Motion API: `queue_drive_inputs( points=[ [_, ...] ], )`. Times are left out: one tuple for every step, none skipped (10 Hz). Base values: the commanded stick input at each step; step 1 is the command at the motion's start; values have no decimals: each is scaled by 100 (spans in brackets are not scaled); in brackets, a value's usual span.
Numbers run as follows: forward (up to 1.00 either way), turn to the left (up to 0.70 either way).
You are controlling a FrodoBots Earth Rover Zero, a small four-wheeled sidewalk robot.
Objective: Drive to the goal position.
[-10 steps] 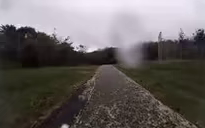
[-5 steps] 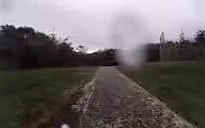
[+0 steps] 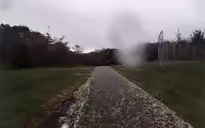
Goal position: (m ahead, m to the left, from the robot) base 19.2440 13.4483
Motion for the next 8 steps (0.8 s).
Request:
queue_drive_inputs(
  points=[
    [70,0],
    [70,0],
    [70,-5],
    [70,-27],
    [70,-21],
    [70,0],
    [70,0],
    [70,0]
  ],
)
